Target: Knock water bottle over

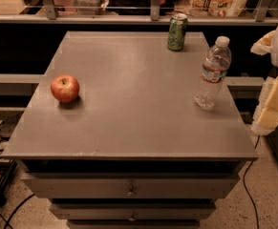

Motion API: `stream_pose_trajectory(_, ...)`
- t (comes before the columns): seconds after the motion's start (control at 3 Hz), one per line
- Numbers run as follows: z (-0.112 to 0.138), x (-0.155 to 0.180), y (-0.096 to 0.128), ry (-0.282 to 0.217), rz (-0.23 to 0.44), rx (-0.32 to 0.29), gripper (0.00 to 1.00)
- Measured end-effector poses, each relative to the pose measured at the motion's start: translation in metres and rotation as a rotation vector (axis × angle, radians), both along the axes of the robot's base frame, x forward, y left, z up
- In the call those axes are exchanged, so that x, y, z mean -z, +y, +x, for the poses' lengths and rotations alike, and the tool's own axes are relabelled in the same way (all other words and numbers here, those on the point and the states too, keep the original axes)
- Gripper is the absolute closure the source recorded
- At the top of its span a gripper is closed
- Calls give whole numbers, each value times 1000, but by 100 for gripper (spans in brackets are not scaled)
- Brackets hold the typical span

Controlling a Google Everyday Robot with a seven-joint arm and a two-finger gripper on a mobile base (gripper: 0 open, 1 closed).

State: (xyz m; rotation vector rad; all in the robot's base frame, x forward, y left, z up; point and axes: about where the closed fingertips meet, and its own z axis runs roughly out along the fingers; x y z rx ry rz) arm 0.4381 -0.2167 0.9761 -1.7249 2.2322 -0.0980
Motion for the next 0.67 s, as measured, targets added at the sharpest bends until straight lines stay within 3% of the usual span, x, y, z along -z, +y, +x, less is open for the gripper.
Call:
stream_pose_trajectory(0.33, 2, -5, -3, -25, 11, 5, 0)
stream_pose_trajectory(0.67, 10, -15, -19, -96, 55, 29, 0)
